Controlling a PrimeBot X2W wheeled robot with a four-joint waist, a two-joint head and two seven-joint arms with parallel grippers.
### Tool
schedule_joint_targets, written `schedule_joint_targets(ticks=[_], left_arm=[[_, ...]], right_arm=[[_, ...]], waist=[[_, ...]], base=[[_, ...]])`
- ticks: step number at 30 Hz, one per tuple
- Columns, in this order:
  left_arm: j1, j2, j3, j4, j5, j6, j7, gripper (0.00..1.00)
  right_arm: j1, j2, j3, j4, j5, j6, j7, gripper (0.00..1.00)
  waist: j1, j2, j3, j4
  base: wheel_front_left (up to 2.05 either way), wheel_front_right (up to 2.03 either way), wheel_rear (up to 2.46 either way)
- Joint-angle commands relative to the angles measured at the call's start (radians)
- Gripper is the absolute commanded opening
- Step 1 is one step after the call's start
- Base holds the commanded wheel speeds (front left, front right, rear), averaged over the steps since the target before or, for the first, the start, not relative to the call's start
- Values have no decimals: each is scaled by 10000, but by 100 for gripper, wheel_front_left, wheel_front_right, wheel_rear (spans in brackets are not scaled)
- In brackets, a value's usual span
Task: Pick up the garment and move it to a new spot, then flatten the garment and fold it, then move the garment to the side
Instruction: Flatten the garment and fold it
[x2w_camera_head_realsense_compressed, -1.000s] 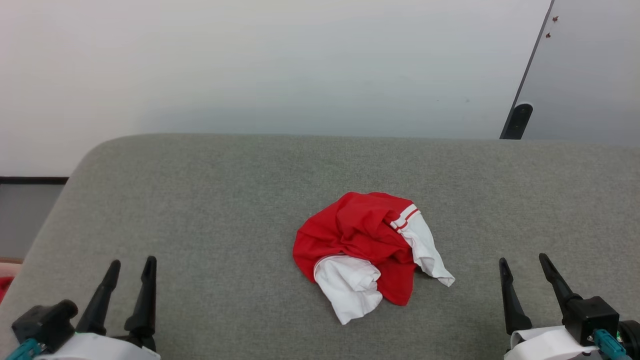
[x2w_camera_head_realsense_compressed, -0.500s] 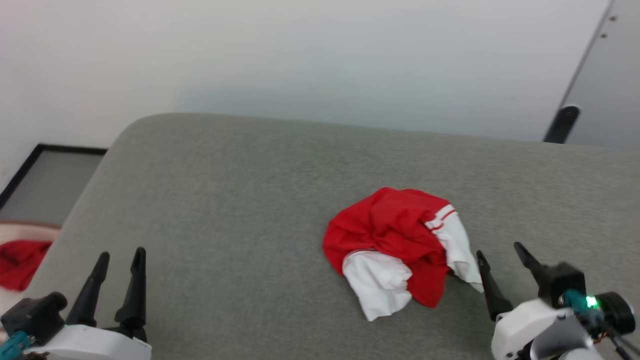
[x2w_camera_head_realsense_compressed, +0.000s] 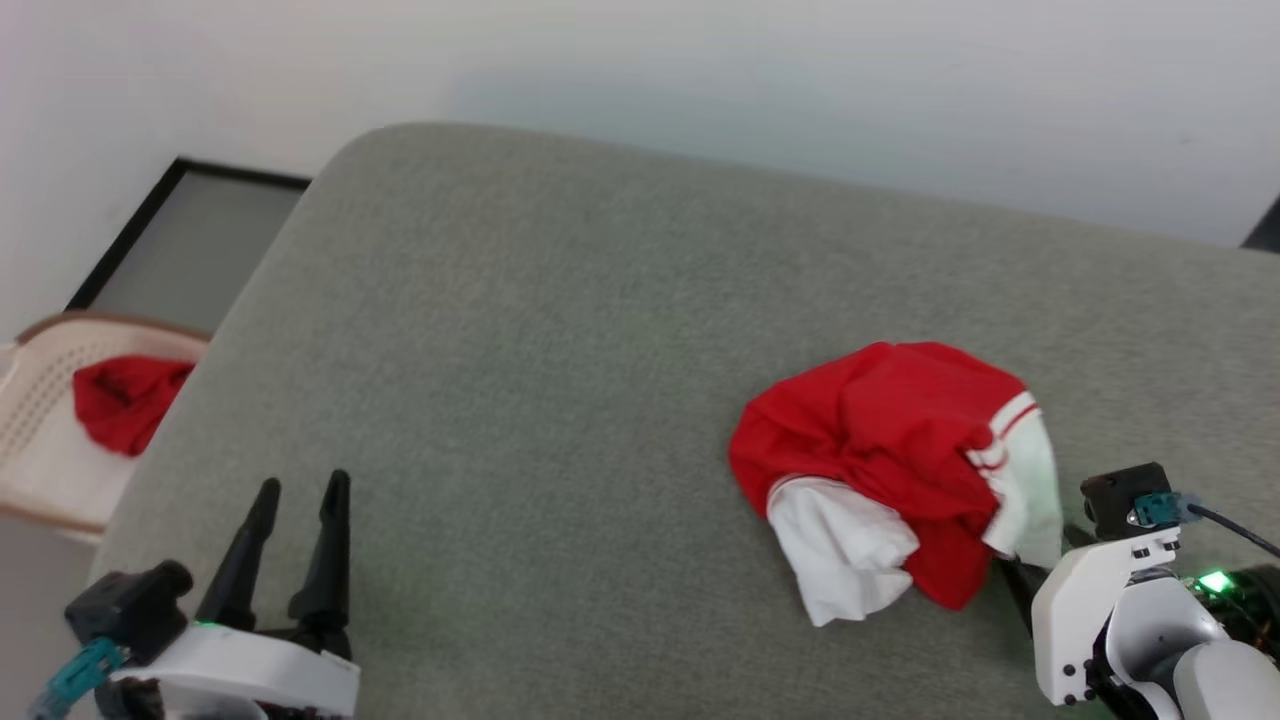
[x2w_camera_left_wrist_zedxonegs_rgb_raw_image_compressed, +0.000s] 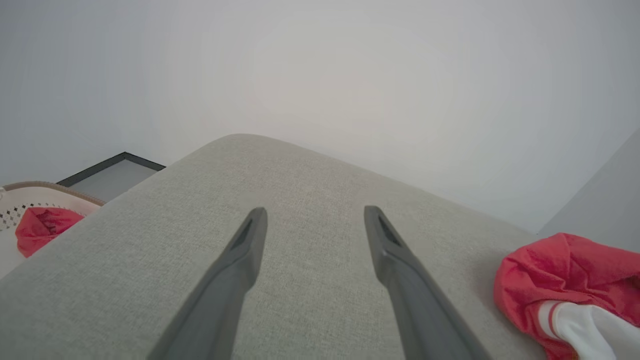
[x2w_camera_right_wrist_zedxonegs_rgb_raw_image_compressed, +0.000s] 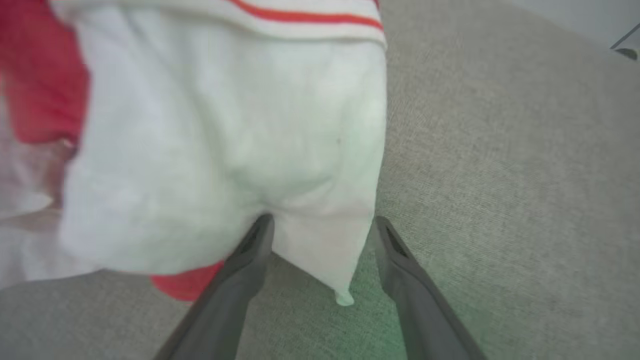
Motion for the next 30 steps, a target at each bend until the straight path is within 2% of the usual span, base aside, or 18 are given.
schedule_joint_targets(ticks=[1, 5, 9, 10, 11, 16, 24, 30], left_arm=[[-131, -50, -3, 24, -17, -51, -66, 100], [-327, -130, -79, 222, -76, -109, -129, 100], [-492, -178, -140, 356, -96, -181, -179, 100], [-515, -195, -149, 387, -105, -196, -189, 100], [-546, -210, -165, 409, -108, -183, -203, 100], [-542, -188, -124, 521, -122, -209, -213, 100], [-236, -30, 14, 465, -144, -210, -251, 100], [-64, 29, 41, 322, -207, -141, -216, 100]], right_arm=[[-84, -56, 1, 75, 90, -10, 123, 100], [-230, 43, -50, 510, 374, -10, 860, 100], [-366, 217, 18, 915, 483, -3, 1136, 100], [-421, 228, 16, 986, 474, -3, 1116, 40], [-478, 203, 47, 1016, 429, -1, 1046, 0], [-800, 56, -131, 1013, 490, -3, 1015, 0], [-1188, -159, -757, 139, 917, -9, 1472, 0], [-998, -591, -1437, -526, 1046, -10, 1843, 0]], waist=[[0, -1, 427, 415], [0, -1, 589, 555], [0, -1, 674, 628], [0, -1, 683, 636], [0, -1, 685, 644], [0, -1, 534, 551], [0, -1, 30, 125], [0, -1, -251, -223]], base=[[0, 0, 0], [0, 0, 0], [0, 0, 0], [0, 0, 0], [0, 0, 0], [0, 0, 0], [0, 0, 0], [0, 0, 0]])
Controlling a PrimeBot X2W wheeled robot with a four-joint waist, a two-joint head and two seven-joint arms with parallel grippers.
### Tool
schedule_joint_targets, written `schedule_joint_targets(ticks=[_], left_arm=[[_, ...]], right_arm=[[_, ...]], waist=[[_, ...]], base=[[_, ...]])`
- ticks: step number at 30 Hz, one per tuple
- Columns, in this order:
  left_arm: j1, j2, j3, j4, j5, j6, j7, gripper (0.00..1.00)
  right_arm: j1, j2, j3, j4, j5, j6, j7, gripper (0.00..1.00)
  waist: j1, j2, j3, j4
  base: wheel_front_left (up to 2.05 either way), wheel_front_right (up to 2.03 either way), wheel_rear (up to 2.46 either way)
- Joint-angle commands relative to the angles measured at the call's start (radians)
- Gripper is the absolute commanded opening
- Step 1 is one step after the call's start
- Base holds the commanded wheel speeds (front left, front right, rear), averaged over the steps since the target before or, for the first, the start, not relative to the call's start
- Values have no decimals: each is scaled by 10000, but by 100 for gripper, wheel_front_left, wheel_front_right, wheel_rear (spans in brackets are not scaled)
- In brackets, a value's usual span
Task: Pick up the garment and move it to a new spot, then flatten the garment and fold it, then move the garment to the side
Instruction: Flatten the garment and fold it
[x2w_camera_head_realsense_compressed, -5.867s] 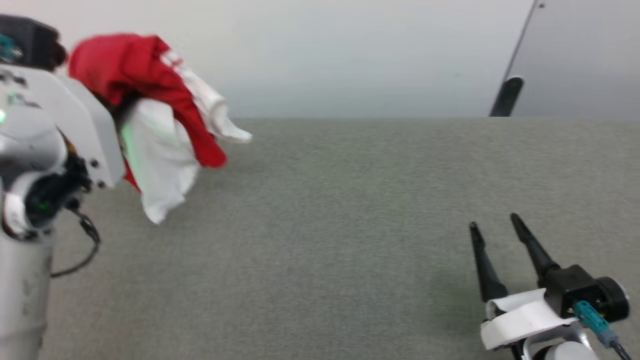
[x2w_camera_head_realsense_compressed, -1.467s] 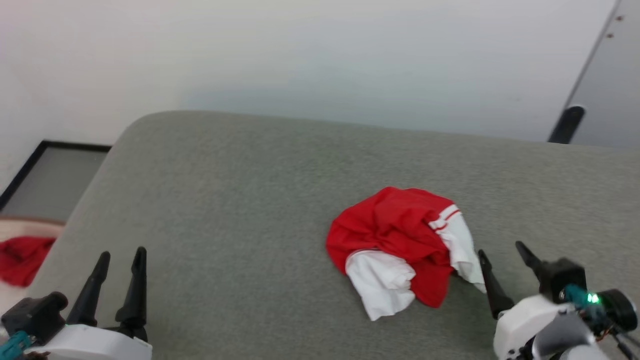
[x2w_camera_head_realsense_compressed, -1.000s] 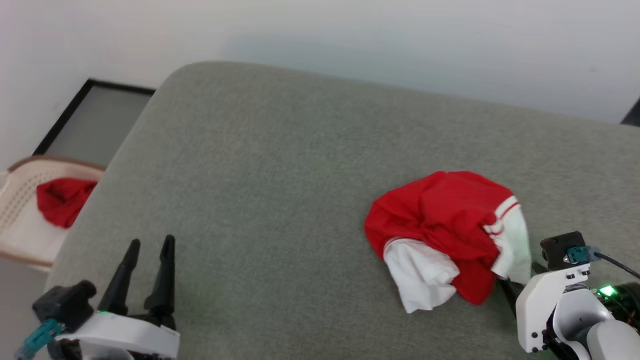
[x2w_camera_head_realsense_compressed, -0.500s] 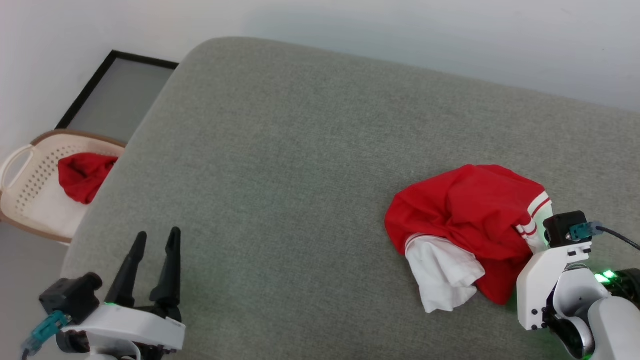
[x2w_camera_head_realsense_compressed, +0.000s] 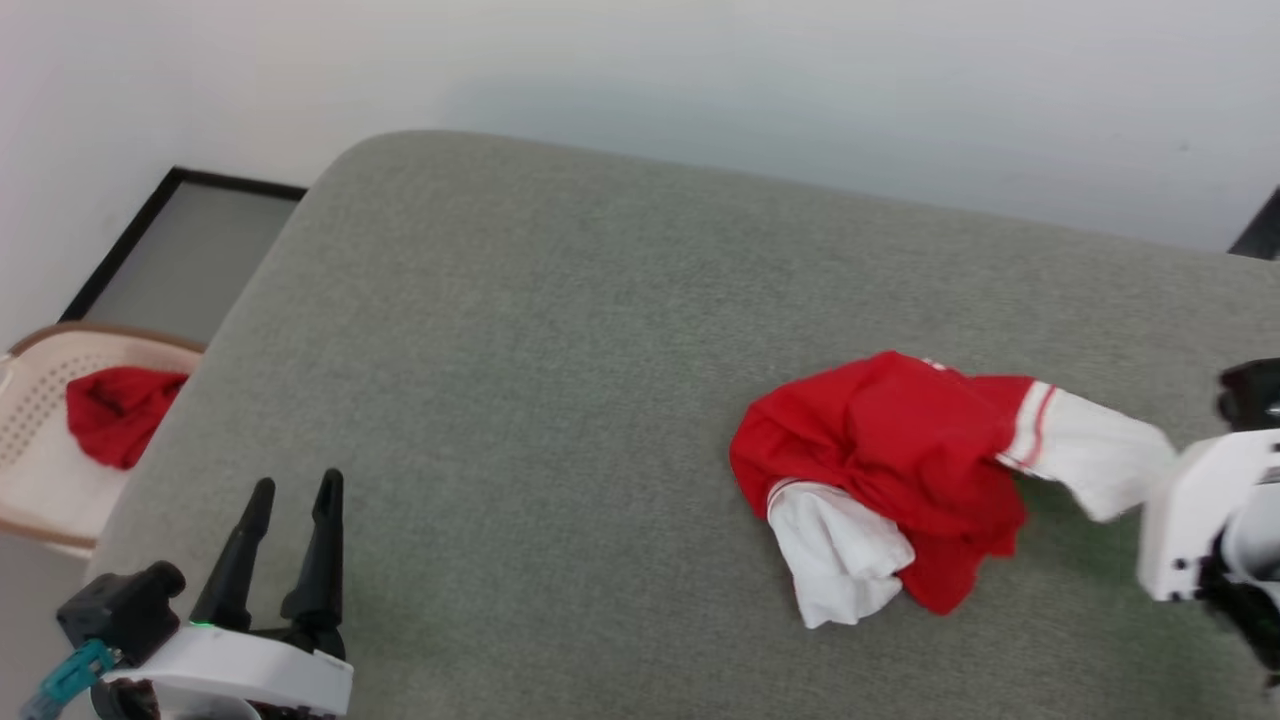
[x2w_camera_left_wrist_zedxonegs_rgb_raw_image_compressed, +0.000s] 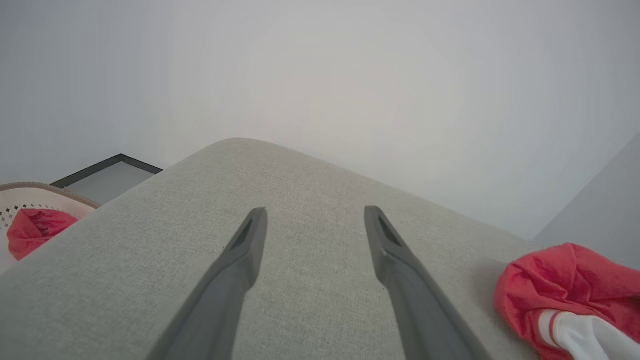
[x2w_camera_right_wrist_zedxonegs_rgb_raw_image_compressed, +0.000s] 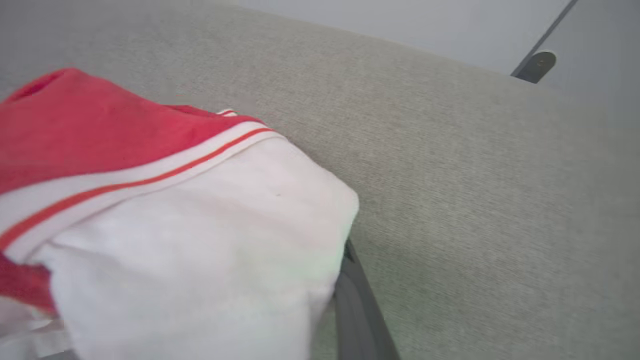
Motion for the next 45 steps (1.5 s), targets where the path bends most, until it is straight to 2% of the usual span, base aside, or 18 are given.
schedule_joint_targets(ticks=[1, 8, 13, 18, 24, 25, 26, 27, 34, 38, 45], left_arm=[[110, 36, 14, -34, -23, 42, 11, 100], [141, 77, -10, -120, -102, 54, 65, 100], [140, 38, -90, -142, -137, 47, 46, 100], [79, 4, -186, -115, -184, 42, 58, 100], [-46, 8, -334, -20, -238, 5, 139, 100], [-57, 9, -348, -1, -241, 1, 145, 100], [-69, 21, -353, 7, -252, 1, 143, 100], [-83, 26, -364, 15, -263, -2, 168, 100], [85, 242, -410, -136, -324, 27, 429, 100], [152, 378, -407, -472, -418, 70, 697, 100], [155, 668, -493, -1356, -603, 234, 1552, 100]], right_arm=[[161, -103, -143, -75, 49, -10, 25, 0], [586, -849, -1377, -417, -165, -10, 123, 0], [1012, -1188, -2309, -131, -434, -10, 46, 0], [1425, -1072, -3124, 458, -924, -10, -192, 0], [1197, -761, -3304, 1708, -983, -10, -774, 0], [1118, -762, -3244, 1924, -1048, -10, -912, 16], [1023, -707, -3232, 2118, -1045, -10, -1032, 47], [940, -685, -3191, 2289, -1048, -10, -1117, 100], [532, -797, -2433, 2335, -898, -10, -1344, 100], [465, -864, -2066, 1438, -758, -10, -1738, 100], [904, -312, -1562, -352, -807, -10, -2636, 100]], waist=[[0, 0, -170, -206], [0, 0, -217, -467], [0, 0, -179, -586], [0, 0, -105, -644], [0, 0, 6, -744], [0, 0, 7, -767], [0, 0, 3, -801], [0, 0, -12, -829], [0, 0, -302, -1188], [0, 0, -451, -1445], [0, 0, -617, -1965]], base=[[0, 0, 0], [0, 0, 0], [0, 0, 0], [0, 0, 0], [0, 0, 0], [0, 0, 0], [0, 0, 0], [0, 0, 0], [0, 0, 0], [0, 0, 0], [0, 0, 0]])
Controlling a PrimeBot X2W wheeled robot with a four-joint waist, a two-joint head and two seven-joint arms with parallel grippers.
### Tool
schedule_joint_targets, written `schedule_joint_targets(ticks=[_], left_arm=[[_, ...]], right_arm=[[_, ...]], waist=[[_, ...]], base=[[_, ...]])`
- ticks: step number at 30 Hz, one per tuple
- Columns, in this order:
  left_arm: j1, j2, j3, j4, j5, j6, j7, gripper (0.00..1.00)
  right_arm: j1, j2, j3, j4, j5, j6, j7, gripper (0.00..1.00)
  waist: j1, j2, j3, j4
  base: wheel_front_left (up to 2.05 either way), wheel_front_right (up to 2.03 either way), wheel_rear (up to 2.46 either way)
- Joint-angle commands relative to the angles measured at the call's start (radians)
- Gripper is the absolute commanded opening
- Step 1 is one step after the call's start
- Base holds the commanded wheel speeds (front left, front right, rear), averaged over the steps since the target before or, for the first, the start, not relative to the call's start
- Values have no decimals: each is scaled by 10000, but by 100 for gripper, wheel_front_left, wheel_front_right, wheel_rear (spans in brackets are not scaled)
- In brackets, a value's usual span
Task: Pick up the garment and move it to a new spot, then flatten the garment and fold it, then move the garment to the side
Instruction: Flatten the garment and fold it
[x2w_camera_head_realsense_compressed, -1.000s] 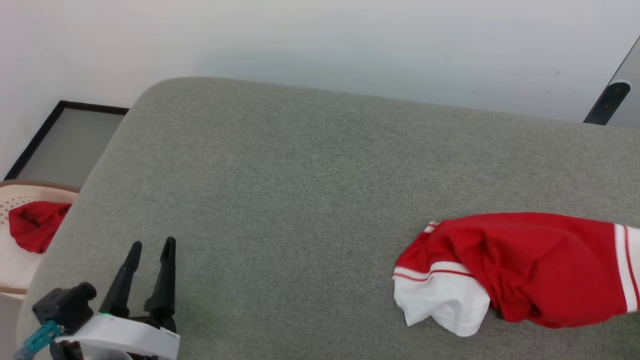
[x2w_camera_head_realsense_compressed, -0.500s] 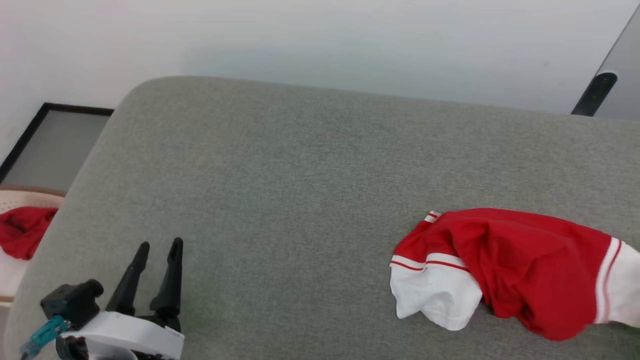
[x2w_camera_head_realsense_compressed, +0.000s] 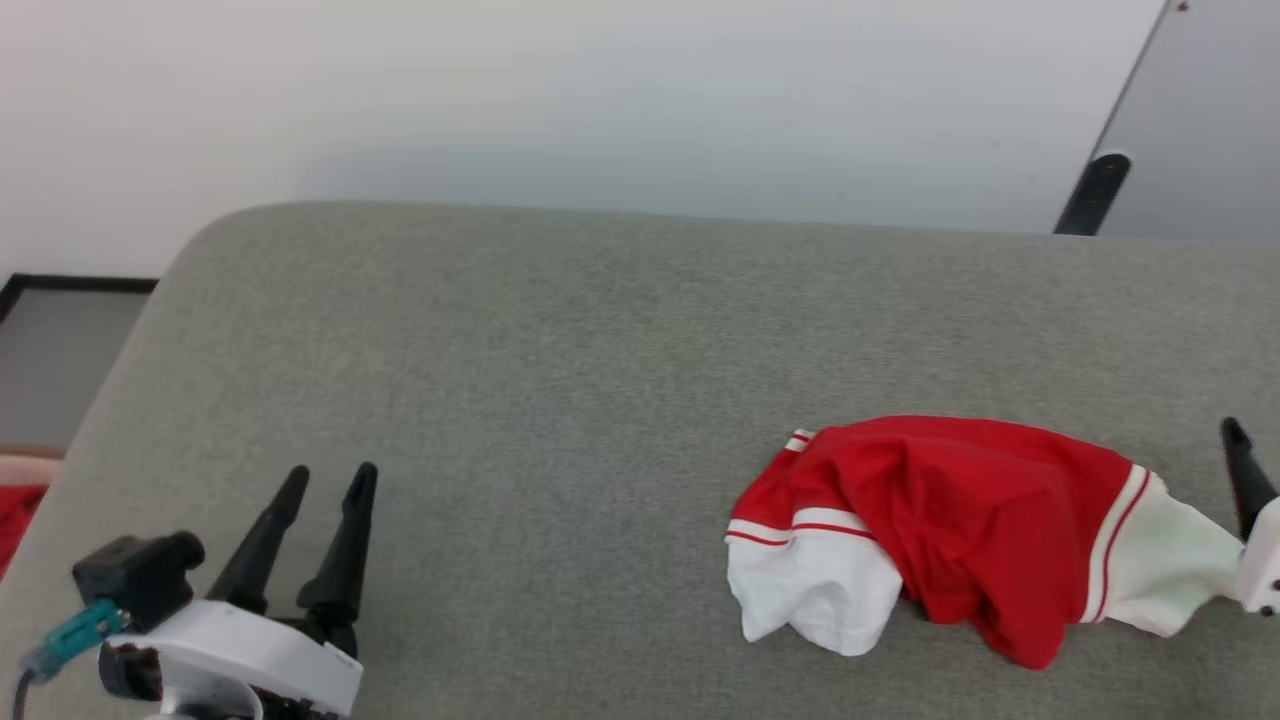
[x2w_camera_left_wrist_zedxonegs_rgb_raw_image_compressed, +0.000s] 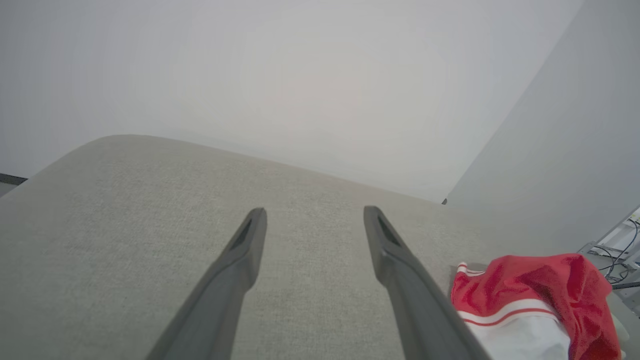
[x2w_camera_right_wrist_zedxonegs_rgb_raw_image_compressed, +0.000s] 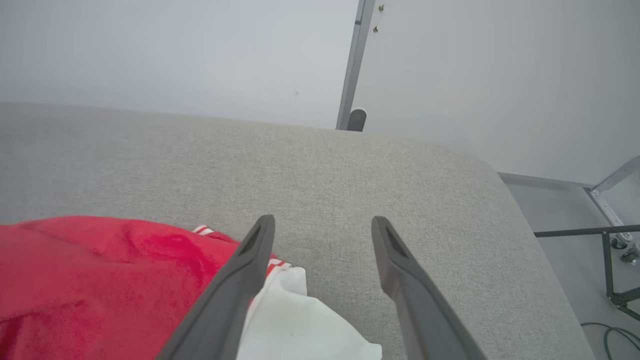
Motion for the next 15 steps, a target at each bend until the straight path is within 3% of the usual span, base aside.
schedule_joint_targets(ticks=[1, 9, 15], left_arm=[[19, 20, -49, -219, -150, 77, 245, 100], [-64, 210, -308, -1111, -1058, 524, 2327, 100], [-514, 324, -829, -1603, -2016, 1131, 4705, 100]], right_arm=[[214, 160, 61, -277, -85, -10, -146, 100], [748, 1024, 454, -1326, -401, -10, -1096, 100], [1050, 1873, 766, -1508, -546, -10, -1624, 100]], waist=[[0, 0, -114, -275], [0, 0, -91, -885], [0, 0, 46, -1498]], base=[[0, 0, 0], [0, 0, 0], [0, 0, 0]])
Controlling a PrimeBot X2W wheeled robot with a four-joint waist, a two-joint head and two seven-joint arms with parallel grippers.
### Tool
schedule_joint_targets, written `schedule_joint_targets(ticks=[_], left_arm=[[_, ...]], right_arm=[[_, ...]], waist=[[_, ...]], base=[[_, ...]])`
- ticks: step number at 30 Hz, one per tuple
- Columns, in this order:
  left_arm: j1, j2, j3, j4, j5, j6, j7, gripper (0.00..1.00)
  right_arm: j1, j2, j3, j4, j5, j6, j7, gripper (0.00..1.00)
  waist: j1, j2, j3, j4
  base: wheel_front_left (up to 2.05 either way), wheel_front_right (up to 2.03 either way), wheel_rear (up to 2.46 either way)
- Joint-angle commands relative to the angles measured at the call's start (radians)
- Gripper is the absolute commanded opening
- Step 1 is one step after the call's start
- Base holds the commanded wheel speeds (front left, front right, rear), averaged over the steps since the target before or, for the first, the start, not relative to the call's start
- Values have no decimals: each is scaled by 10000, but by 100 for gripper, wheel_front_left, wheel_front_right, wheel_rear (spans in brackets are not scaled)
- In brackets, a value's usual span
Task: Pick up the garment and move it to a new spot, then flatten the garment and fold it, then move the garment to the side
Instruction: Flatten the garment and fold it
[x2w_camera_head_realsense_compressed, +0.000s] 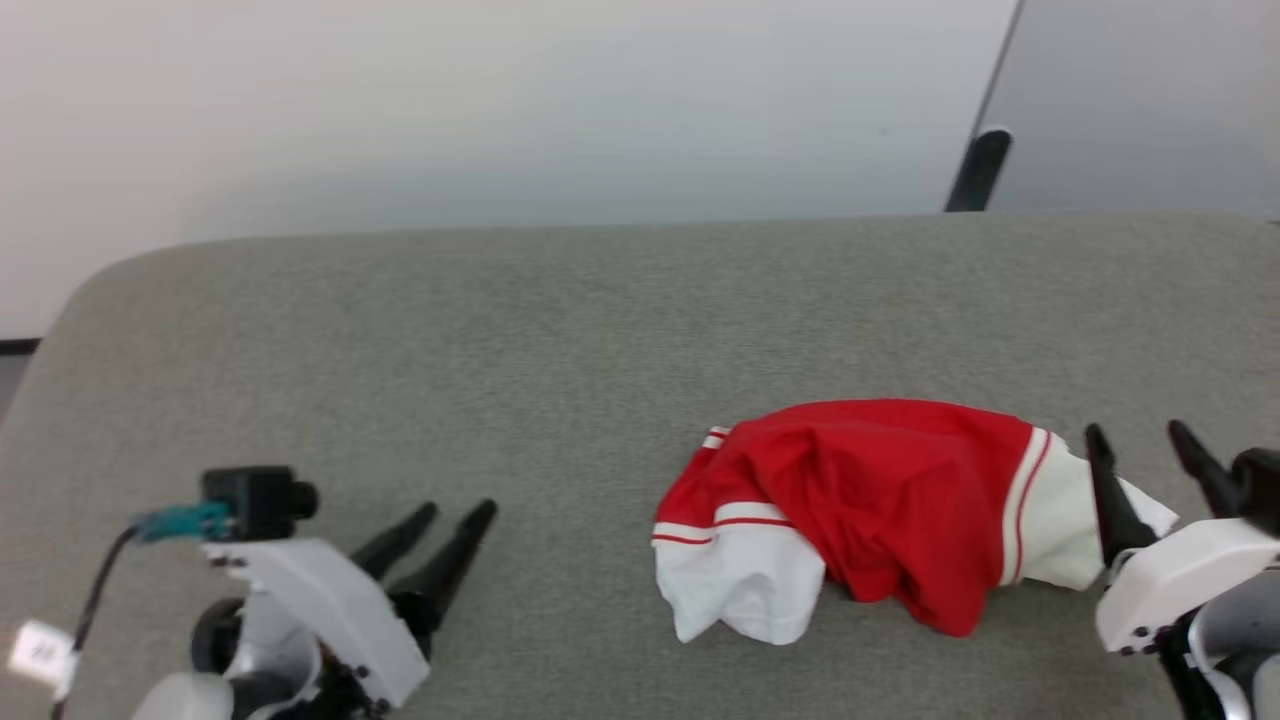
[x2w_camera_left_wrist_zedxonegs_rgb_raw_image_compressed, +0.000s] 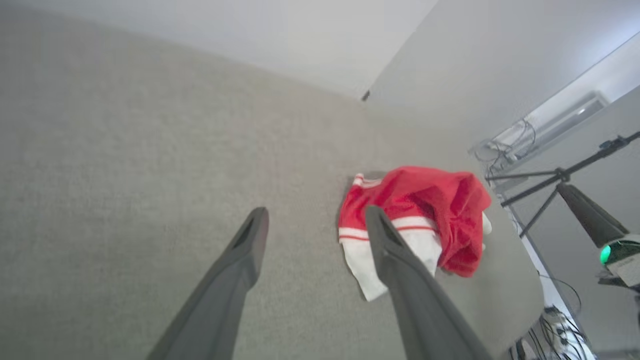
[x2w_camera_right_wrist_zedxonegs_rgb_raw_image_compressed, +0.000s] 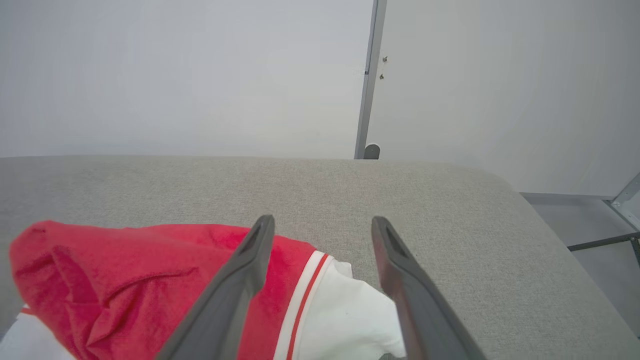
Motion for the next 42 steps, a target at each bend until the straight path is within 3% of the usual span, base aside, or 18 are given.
schedule_joint_targets(ticks=[1, 10, 15, 24, 38, 39, 40, 41, 42], left_arm=[[-137, 28, -77, -39, -68, 99, 199, 100], [-1645, 130, -1235, -77, -669, 1195, 3558, 100], [-2357, 178, -1780, 135, -563, 1504, 4655, 100], [-3087, -66, -2486, 1256, -305, 1511, 5322, 100], [-3413, -441, -2947, 3471, -150, 1228, 5259, 100], [-3428, -482, -2954, 3590, -184, 1112, 5220, 49], [-3439, -505, -2971, 3707, -224, 1025, 5197, 20], [-3426, -517, -2973, 3838, -297, 957, 5237, 0], [-3439, -518, -2989, 3905, -329, 842, 5267, 0]], right_arm=[[65, 23, 55, 22, -76, -10, -75, 100], [-305, 358, 327, 378, -34, -10, -319, 100], [-443, 473, 326, 513, 28, -10, -457, 100], [-688, 635, 401, 788, 148, -10, -682, 100], [-1090, 768, 586, 1263, 333, -11, -1053, 100], [-1114, 773, 584, 1289, 341, -11, -1079, 100], [-1127, 780, 576, 1314, 347, -11, -1096, 100], [-1144, 785, 568, 1344, 340, -11, -1103, 100], [-1159, 790, 550, 1362, 329, -11, -1120, 100]], waist=[[0, 0, 106, -343], [0, 0, 427, -1260], [0, 0, 727, -1725], [0, 0, 1291, -2307], [0, 0, 1883, -2640], [0, 0, 1898, -2642], [0, 0, 1911, -2638], [0, 0, 1917, -2634], [0, 0, 1919, -2625]], base=[[0, 0, 0], [0, 0, 0], [0, 0, 0], [0, 0, 0], [0, 0, 0], [0, 0, 0], [0, 0, 0], [0, 0, 0], [0, 0, 0]])
